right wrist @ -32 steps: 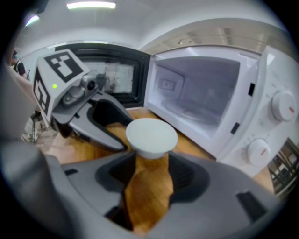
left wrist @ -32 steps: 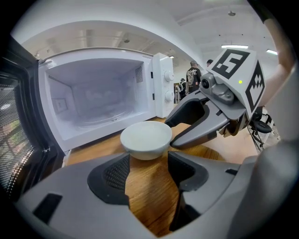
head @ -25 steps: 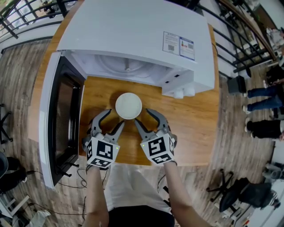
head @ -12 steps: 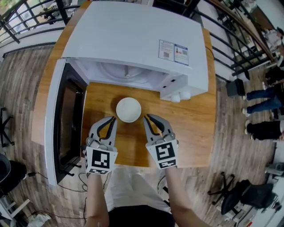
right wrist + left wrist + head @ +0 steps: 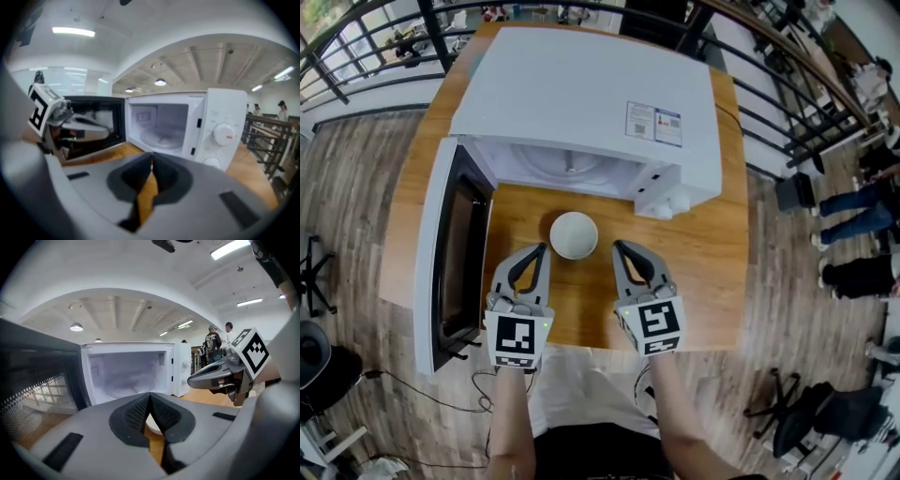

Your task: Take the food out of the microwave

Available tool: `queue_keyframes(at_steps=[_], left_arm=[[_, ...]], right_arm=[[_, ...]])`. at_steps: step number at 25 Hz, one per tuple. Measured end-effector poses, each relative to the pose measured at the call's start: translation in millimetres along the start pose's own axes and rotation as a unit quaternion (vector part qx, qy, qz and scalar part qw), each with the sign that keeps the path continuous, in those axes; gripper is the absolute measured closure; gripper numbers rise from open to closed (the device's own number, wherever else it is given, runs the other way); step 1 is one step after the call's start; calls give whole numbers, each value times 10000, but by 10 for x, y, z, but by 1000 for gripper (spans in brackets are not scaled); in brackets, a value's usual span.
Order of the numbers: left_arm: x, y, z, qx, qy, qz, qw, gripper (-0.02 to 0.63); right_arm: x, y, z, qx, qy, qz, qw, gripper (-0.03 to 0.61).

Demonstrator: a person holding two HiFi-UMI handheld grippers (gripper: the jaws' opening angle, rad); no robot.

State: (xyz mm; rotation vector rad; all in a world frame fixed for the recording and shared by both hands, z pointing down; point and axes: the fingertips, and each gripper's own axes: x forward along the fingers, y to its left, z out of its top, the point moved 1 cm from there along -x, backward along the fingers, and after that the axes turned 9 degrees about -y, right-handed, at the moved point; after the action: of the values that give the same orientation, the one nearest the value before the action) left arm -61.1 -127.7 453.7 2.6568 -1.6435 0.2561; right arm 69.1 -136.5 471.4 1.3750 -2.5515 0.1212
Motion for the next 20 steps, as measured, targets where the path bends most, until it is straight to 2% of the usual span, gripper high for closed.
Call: queue_keyframes(at_steps=[4, 9, 15, 20], left_arm=[[-93, 23, 393, 134, -295, 100, 9994, 583], [-264, -30, 856, 12, -773, 278, 9966, 583], [-528, -137, 1425, -108, -1182, 358, 9923, 583], [-755, -238, 1821, -316, -1537, 230, 9873, 583]], right_arm=[[-137, -70, 336, 16, -303, -83, 9995, 545], [-466, -135, 717, -36, -696, -164, 9974, 545], [-1010, -166, 1217, 347, -1241, -207, 9914, 545], [-1451, -153, 1530, 246, -1534, -209, 9876, 545]])
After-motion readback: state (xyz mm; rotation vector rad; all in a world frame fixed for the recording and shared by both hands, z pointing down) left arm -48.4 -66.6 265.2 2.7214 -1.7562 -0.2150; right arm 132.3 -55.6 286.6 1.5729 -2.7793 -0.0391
